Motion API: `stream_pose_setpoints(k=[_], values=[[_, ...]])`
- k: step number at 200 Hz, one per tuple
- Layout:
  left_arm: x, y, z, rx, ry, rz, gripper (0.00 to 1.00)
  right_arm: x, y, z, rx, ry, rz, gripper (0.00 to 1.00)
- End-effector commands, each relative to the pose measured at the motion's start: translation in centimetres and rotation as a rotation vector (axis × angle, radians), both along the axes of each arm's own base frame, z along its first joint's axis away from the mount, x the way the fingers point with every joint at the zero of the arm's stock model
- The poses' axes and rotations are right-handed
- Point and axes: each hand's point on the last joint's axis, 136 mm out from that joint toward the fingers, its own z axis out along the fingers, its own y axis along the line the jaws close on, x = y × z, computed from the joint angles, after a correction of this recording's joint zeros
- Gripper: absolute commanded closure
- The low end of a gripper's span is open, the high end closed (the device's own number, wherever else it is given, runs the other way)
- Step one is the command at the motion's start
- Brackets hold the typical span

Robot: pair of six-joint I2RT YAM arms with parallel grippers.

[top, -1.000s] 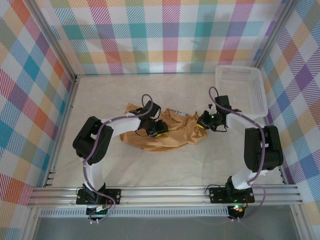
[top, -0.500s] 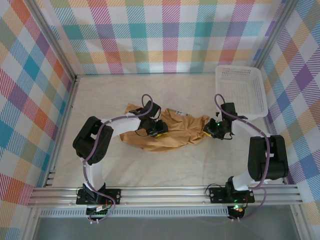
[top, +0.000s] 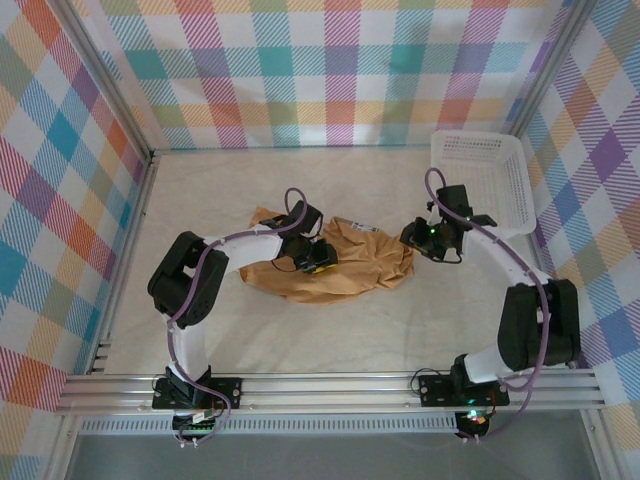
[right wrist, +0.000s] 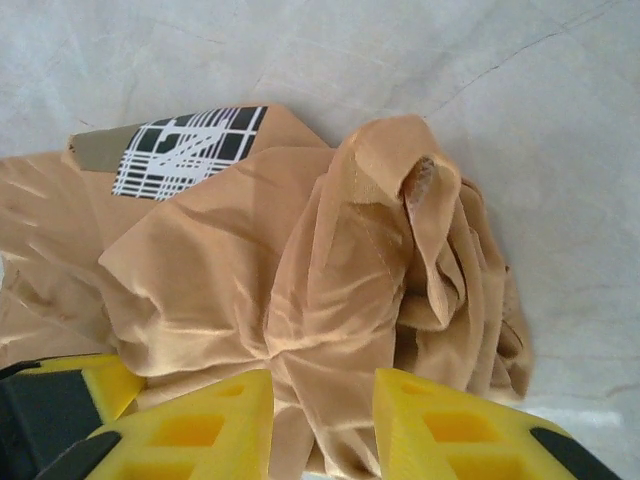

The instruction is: Fold the inside-out t-shirt

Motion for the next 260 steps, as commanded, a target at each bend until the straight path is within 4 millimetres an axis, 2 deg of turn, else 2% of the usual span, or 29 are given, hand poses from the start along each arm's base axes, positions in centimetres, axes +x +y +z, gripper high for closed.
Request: stream_pose_setpoints(k=[1, 71, 88, 127, 174, 185, 192, 197, 213, 230, 260], values=[[0.2, 0.0, 0.5, -0.005, 0.007, -0.003, 0.69, 0.3, 0.9, -1.5, 0.030, 0.036, 0.043, 0.68], [0.2, 0.1, 0.4, -0.002, 0.008, -0.001, 0.69, 0.3, 2.6, -3.6, 0.078, 0.089, 0.056, 0.68], [0.1, 0.1, 0.5, -0.002, 0.007, -0.002, 0.70, 0.0, 2.9, -4.1, 0.080, 0.105, 0.061, 0.64], [-0.1, 0.3, 0.4, 0.003, 0.007, -0.003, 0.70, -1.1, 2.3, -4.8, 0.026, 0.115, 0.066, 0.55], [0.0, 0.2, 0.4, -0.001, 0.007, -0.003, 0.70, -1.7, 2.3, -5.4, 0.038, 0.127, 0.060, 0.53], [0.0, 0.3, 0.4, 0.000, 0.006, -0.002, 0.70, -1.6, 2.4, -5.4, 0.047, 0.130, 0.060, 0.55], [-0.1, 0.3, 0.4, 0.000, 0.005, -0.003, 0.70, -1.5, 2.6, -5.3, 0.054, 0.129, 0.058, 0.62], [0.0, 0.3, 0.5, 0.001, 0.004, -0.002, 0.70, -1.5, 2.7, -5.2, 0.059, 0.129, 0.058, 0.72], [0.0, 0.4, 0.3, 0.008, 0.004, 0.003, 0.70, -1.2, 2.9, -3.6, 0.073, 0.107, 0.052, 1.00], [0.3, 0.8, -0.2, 0.031, 0.006, 0.019, 0.74, -0.9, 3.1, -0.1, 0.079, 0.073, 0.063, 1.00], [0.8, 2.0, -2.2, 0.094, 0.041, 0.047, 0.92, -1.3, 2.9, 7.5, 0.041, 0.023, 0.105, 1.00]])
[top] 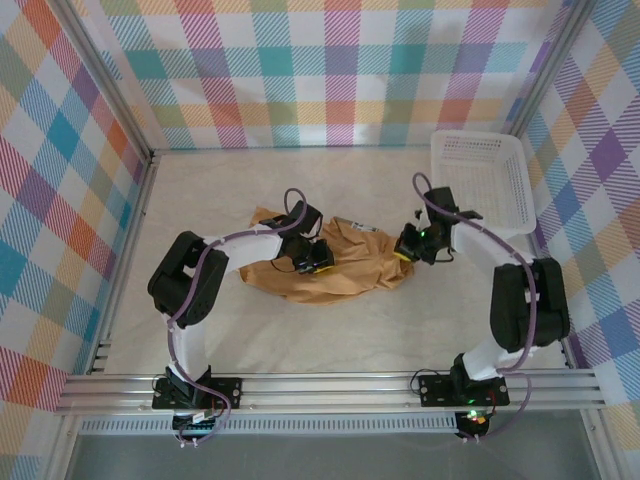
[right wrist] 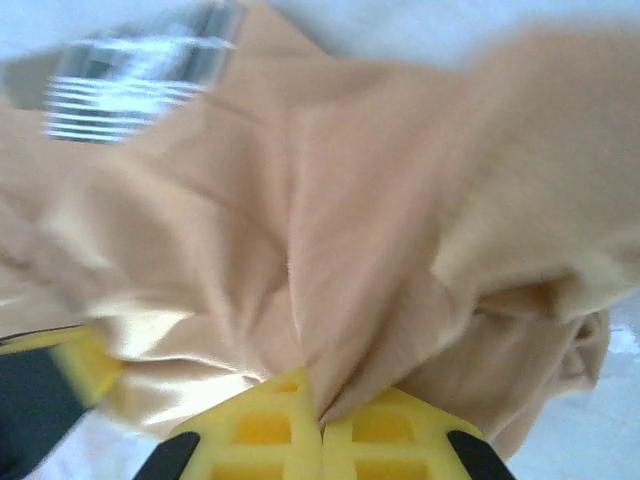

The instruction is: Fold the inside-out t-shirt

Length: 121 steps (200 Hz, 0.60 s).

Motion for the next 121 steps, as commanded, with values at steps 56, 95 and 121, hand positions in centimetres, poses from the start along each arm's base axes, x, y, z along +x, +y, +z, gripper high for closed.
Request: stream_pose_setpoints(k=[56, 95, 121], values=[[0.2, 3.1, -5.1, 0.180, 0.088, 0.040, 1.00, -1.4, -0.5, 15.0, -0.038, -0.190, 0.074, 0.92], [0.1, 3.8, -4.9, 0.204, 0.079, 0.038, 1.00, -0.9, -0.7, 15.8, -0.047, -0.221, 0.067, 0.76], [0.2, 3.7, -4.5, 0.195, 0.074, 0.036, 1.00, -0.3, -0.6, 14.1, -0.057, -0.193, 0.078, 0.72]])
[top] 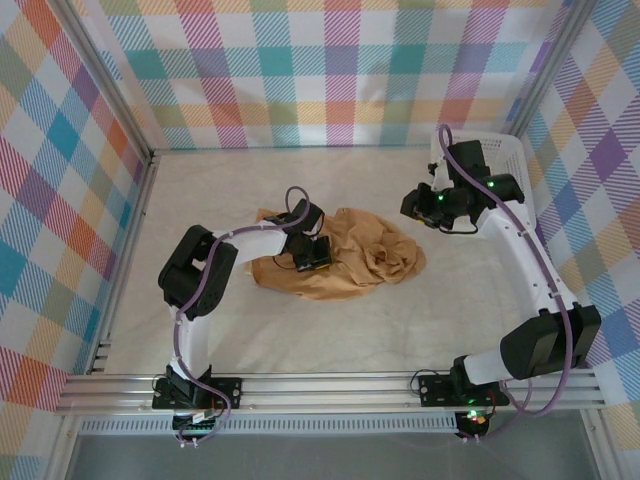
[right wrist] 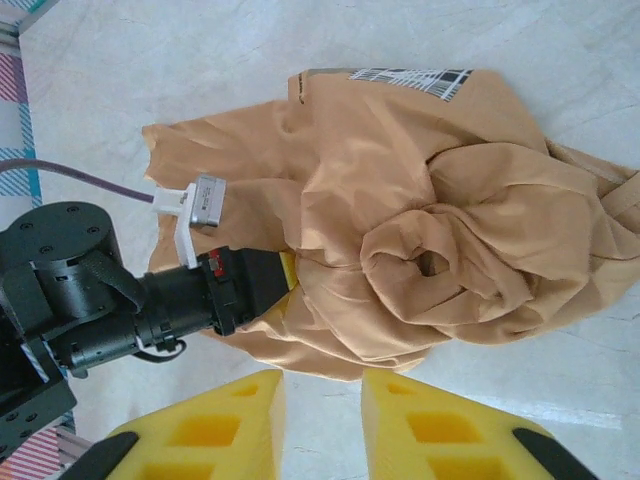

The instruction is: Fold the inside-out t-shirt

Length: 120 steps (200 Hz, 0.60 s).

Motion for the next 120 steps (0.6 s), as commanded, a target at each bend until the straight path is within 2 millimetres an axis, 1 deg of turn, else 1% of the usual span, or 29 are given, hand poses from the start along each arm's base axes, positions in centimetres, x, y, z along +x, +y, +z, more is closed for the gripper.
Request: stream_pose_setpoints(k=[1, 22, 46, 66, 90, 100, 120], values=[[-1.5, 3.4, -2.7, 0.146, 0.077, 0.023, 1.00, 0.3, -0.3, -0.7, -0.024, 0.012, 0.012, 0.72], [-1.6, 3.2, -2.4, 0.137, 0.076, 0.018, 1.00, 0.1, 0.5, -3.6, -0.007, 0.063, 0.048, 0.73], [-1.5, 3.1, -2.1, 0.126, 0.068, 0.017, 1.00, -0.9, 2.3, -8.4, -0.023, 0.143, 0.118, 0.75], [-1.4, 2.9, -1.9, 0.114, 0.068, 0.016, 1.00, -0.7, 3.5, -11.8, -0.083, 0.185, 0.163, 0.73], [-1.4, 2.8, -1.6, 0.107, 0.067, 0.013, 1.00, 0.5, 3.3, -14.9, -0.229, 0.173, 0.186, 0.73], [-1.5, 2.9, -1.7, 0.111, 0.068, 0.014, 1.00, 1.0, 3.2, -15.9, -0.279, 0.162, 0.198, 0.73], [-1.6, 3.0, -1.8, 0.114, 0.072, 0.017, 1.00, 1.4, 3.0, -17.6, -0.365, 0.170, 0.223, 0.73]])
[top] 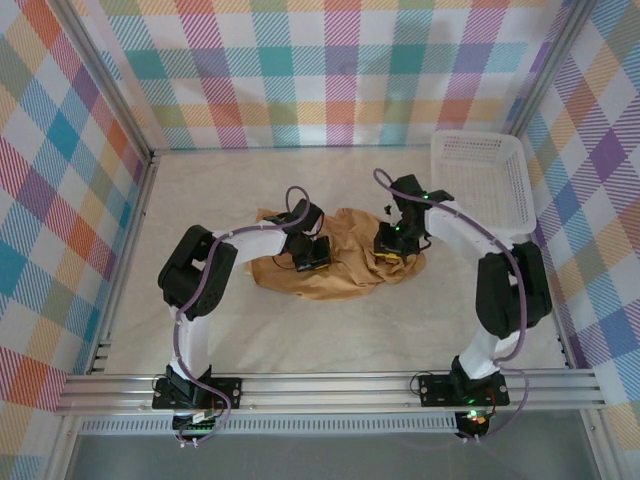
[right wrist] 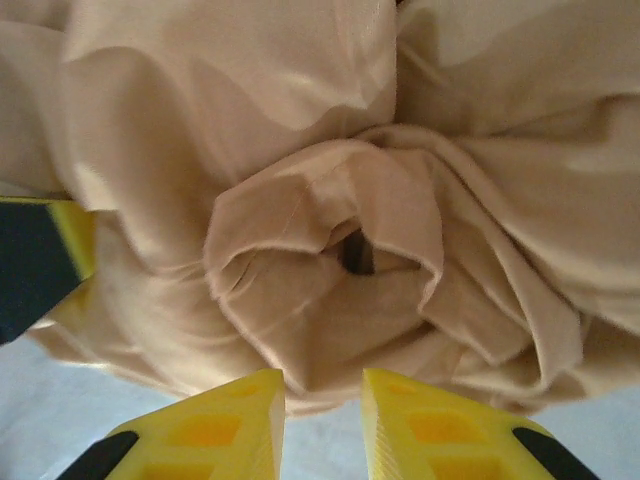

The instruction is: Fold the inside-out t-shirt

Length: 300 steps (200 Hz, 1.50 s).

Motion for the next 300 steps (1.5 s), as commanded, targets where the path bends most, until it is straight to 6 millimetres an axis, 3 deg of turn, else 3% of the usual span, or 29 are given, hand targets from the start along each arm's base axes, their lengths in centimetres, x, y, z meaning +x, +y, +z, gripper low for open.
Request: stream_pose_setpoints(k=[1, 49, 107, 114, 130, 137, 151, 174, 196, 223, 253, 278, 300], values=[[-1.5, 2.9, -1.8, 0.108, 0.071, 0.022, 1.00, 1.8, -0.9, -1.3, -0.127, -0.073, 0.051, 0.73], [-1.6, 2.8, -2.0, 0.097, 0.075, 0.022, 1.00, 2.3, -2.8, -2.7, -0.260, -0.090, 0.052, 0.73], [-1.6, 2.8, -1.8, 0.093, 0.072, 0.023, 1.00, 3.0, -1.6, -4.1, -0.215, -0.067, 0.045, 0.69], [-1.6, 2.8, -1.8, 0.092, 0.073, 0.023, 1.00, 3.2, -1.5, -4.1, -0.214, -0.066, 0.041, 0.73], [-1.7, 3.0, -1.9, 0.095, 0.074, 0.022, 1.00, 3.4, -1.8, -4.0, -0.235, -0.057, 0.027, 0.94], [-1.8, 3.1, -2.0, 0.097, 0.078, 0.024, 1.00, 3.5, -2.1, -3.4, -0.254, -0.062, 0.019, 1.00], [-1.8, 3.4, -2.4, 0.104, 0.084, 0.026, 1.00, 3.8, -2.8, -1.1, -0.289, -0.090, 0.001, 1.00], [-1.6, 4.8, -3.5, 0.129, 0.112, 0.048, 1.00, 4.3, -4.1, 5.3, -0.326, -0.185, -0.031, 1.00], [-1.4, 7.5, -4.8, 0.167, 0.138, 0.102, 1.00, 3.9, -5.3, 11.2, -0.288, -0.270, -0.064, 1.00], [-1.7, 9.8, -5.6, 0.189, 0.158, 0.141, 1.00, 2.5, -5.5, 13.6, -0.160, -0.271, -0.081, 1.00], [-1.7, 9.6, -5.3, 0.170, 0.150, 0.139, 1.00, 1.8, -3.6, 12.8, -0.016, -0.228, -0.046, 1.00], [-1.4, 9.0, -4.6, 0.151, 0.134, 0.134, 1.00, 2.1, -1.2, 9.3, 0.088, -0.115, 0.002, 1.00], [-1.3, 8.4, -3.9, 0.132, 0.122, 0.125, 1.00, 4.1, -0.5, 5.1, 0.079, -0.052, -0.004, 1.00]])
